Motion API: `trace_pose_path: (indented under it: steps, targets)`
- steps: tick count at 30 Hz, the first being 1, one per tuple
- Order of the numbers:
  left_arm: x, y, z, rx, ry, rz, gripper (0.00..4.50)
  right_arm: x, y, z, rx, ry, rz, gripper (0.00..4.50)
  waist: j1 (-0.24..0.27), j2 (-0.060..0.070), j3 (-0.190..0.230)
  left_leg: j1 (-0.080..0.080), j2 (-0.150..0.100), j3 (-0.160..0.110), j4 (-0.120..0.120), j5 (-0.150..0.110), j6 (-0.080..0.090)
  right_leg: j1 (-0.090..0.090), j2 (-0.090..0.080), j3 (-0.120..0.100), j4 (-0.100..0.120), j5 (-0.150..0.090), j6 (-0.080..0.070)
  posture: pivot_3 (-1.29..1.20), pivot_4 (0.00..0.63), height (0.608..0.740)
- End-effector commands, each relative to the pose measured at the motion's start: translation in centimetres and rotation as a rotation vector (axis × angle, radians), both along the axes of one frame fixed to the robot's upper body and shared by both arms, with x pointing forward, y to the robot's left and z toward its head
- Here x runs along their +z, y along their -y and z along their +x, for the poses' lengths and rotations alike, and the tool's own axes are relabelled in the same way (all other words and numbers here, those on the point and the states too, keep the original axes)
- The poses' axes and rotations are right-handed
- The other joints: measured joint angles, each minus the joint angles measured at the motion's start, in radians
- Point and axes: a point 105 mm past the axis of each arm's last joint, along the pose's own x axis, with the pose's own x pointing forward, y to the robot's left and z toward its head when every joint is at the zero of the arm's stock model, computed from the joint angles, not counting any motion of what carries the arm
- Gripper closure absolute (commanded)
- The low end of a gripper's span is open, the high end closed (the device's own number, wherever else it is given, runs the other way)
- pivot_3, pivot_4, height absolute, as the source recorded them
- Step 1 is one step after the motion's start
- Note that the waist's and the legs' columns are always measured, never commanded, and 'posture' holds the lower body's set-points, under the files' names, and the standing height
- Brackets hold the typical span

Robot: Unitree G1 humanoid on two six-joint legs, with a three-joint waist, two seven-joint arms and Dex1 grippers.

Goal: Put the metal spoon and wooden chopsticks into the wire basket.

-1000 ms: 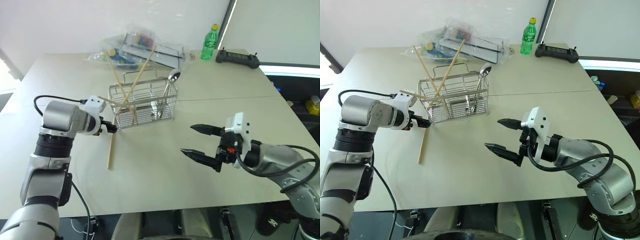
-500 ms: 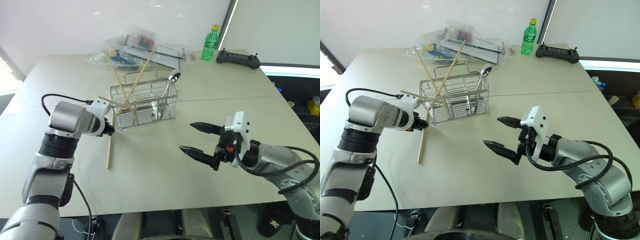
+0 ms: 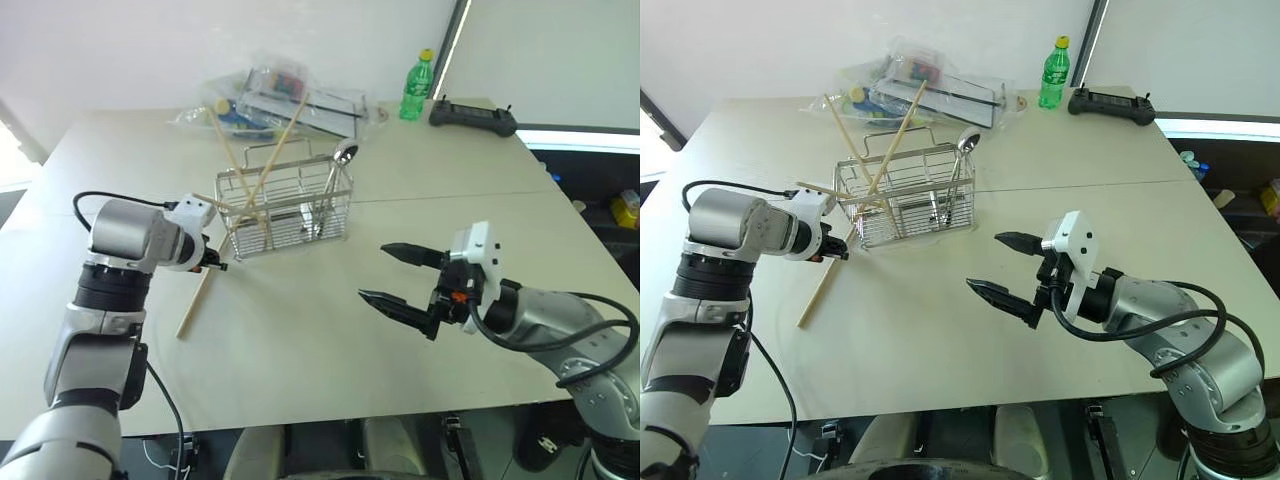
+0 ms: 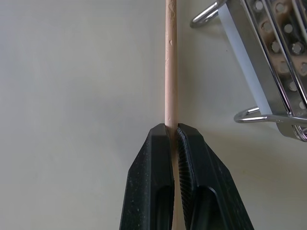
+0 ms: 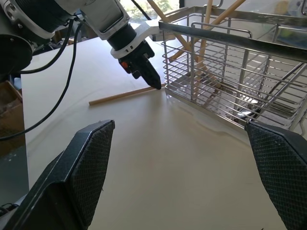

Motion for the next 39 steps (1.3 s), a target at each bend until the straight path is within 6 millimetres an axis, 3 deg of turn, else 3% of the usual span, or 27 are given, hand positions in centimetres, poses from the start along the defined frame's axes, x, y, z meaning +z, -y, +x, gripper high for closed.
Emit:
trace_pose_path:
  steps: [1,5,10,12,15,17,19,21,25,28,31,35,39]
  targets:
    - [-0.9,-2.9,-0.6,0.139,-0.035,0.007,4.48,1.2,0.0,0.0,0.022,0.048,0.009,0.03,0.0,0.0,0.0,0.0,0.0,0.0,0.0,0.0,0.0,0.0,0.0,0.0,0.0,0.0,0.0,0.0,0.15,0.738]
    - [-0.7,-5.6,-0.5,0.262,0.007,-0.009,4.48,1.6,0.2,0.2,0.039,0.049,-0.007,0.03,-0.002,0.0,0.0,0.0,0.0,0.0,0.0,0.0,0.0,0.0,0.001,0.0,0.0,0.0,0.0,0.0,0.15,0.738]
    - [-0.3,-7.7,-0.5,0.353,0.054,-0.013,4.48,2.0,0.3,0.6,0.065,0.048,-0.017,0.03,0.0,0.0,0.0,0.001,0.001,0.0,0.0,0.0,0.0,0.0,0.001,0.0,0.001,0.0,0.0,0.0,0.15,0.738]
    - [1.4,-8.3,0.7,0.388,0.164,-0.044,4.48,2.2,0.3,0.7,0.077,0.047,-0.019,0.03,0.0,0.0,0.0,0.001,0.001,0.0,0.0,0.0,0.0,0.0,0.001,0.0,0.001,0.001,0.0,0.0,0.15,0.738]
    - [7.3,-8.6,3.4,0.382,0.512,-0.088,4.48,2.3,0.4,0.9,0.088,0.045,-0.025,0.03,0.006,-0.003,0.002,-0.001,0.001,0.0,0.0,0.0,0.0,-0.002,0.001,-0.001,0.0,0.001,-0.001,0.0,0.15,0.738]
    - [12.9,-8.0,4.5,0.365,0.767,-0.231,4.48,2.4,0.4,0.9,0.095,0.044,-0.027,0.03,0.019,-0.005,0.002,-0.003,0.001,-0.001,0.0,0.0,-0.001,-0.003,0.0,-0.001,0.0,0.002,-0.002,0.0,0.15,0.738]
    - [18.2,-7.3,4.2,0.325,0.991,-0.379,4.48,2.4,0.4,0.9,0.102,0.039,-0.026,0.03,0.029,-0.006,0.003,-0.005,0.0,0.0,0.0,0.001,-0.002,-0.003,-0.001,-0.001,-0.002,0.002,-0.002,0.0,0.15,0.738]
    - [21.9,-6.5,3.3,0.248,1.161,-0.465,4.48,2.4,0.4,0.9,0.104,0.033,-0.024,0.03,0.028,-0.006,0.002,-0.006,-0.001,0.0,0.0,0.0,-0.002,-0.003,-0.002,-0.002,-0.005,0.002,-0.002,0.0,0.15,0.738]
    - [26.6,-5.0,1.3,0.126,1.359,-0.602,4.48,2.4,0.4,1.0,0.103,0.028,-0.025,0.03,0.026,-0.005,0.002,-0.006,-0.003,0.002,-0.004,0.0,-0.001,-0.001,-0.005,0.0,-0.013,0.004,0.002,0.0,0.15,0.738]
    - [28.6,-2.6,0.1,-0.014,1.421,-0.656,4.48,2.5,0.5,1.0,0.1,0.027,-0.024,0.03,0.026,-0.005,0.002,-0.005,-0.003,0.002,-0.005,0.0,-0.001,-0.001,-0.005,-0.001,-0.013,0.004,0.003,0.0,0.15,0.738]
    - [29.3,0.2,-0.7,-0.157,1.434,-0.653,4.48,2.4,0.6,1.0,0.096,0.025,-0.026,0.03,0.026,-0.005,0.002,-0.005,-0.003,0.003,-0.005,0.0,0.0,-0.001,-0.002,-0.001,-0.013,0.004,0.003,0.0,0.15,0.738]
    - [28.5,3.6,-1.1,-0.308,1.4,-0.611,4.48,2.3,0.7,0.9,0.084,0.026,-0.03,0.03,0.027,-0.005,0.002,-0.004,-0.004,0.003,-0.004,0.0,-0.001,0.001,-0.001,-0.001,-0.013,0.004,0.002,0.0,0.15,0.738]
    - [27.2,4.9,-1.0,-0.377,1.37,-0.55,4.48,2.3,0.8,0.8,0.066,0.031,-0.024,0.03,0.023,-0.004,0.002,-0.003,-0.003,0.003,-0.004,0.0,0.0,0.002,0.0,-0.001,-0.013,0.004,0.002,0.0,0.15,0.738]
